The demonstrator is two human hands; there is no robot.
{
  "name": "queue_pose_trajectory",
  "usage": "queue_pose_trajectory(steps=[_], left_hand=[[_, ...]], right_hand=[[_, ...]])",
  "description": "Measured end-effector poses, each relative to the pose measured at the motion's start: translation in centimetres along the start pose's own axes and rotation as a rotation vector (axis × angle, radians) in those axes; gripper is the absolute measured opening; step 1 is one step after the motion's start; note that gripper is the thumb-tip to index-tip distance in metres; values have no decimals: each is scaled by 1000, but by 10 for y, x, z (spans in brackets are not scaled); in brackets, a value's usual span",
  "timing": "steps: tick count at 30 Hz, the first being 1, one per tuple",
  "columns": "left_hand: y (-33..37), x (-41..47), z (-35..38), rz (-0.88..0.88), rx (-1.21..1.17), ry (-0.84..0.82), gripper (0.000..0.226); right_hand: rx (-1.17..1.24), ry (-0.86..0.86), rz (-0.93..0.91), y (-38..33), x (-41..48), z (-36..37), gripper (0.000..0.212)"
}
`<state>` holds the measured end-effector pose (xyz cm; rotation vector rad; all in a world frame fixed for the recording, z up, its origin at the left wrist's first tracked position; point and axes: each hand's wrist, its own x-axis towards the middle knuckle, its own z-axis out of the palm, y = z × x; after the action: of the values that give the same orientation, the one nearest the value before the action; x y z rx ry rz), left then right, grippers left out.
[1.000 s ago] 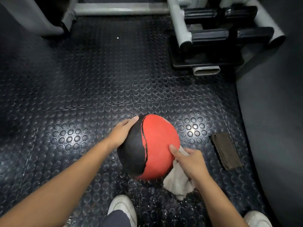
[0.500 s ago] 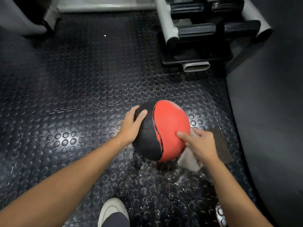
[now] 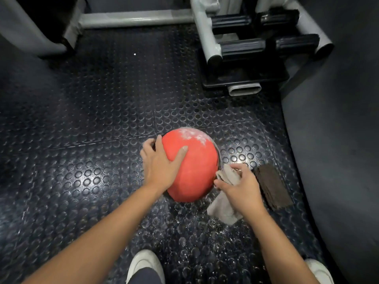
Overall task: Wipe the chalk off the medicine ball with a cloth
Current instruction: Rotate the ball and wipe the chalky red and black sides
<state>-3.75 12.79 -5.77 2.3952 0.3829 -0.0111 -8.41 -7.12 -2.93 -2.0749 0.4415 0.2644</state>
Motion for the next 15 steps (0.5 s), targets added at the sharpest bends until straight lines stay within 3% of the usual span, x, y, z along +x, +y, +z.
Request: queue_pose_trajectory(steps=[3,10,12,15], left_hand=[[-12,-1,-6,14,-60,-10,99],[-16,-12,-3,152,25,-2,92],[-13,-20,2,202,47,-1,89],[-6,-32,9,271,99,11,89]], right_hand=[[48,-61,23,-9,6,-22,42],[81,-272,-251,-57,25,-30,8],[-18,-262,-250,-58,37,-12,17],[-121,-31,-170,-48,50,5,33]])
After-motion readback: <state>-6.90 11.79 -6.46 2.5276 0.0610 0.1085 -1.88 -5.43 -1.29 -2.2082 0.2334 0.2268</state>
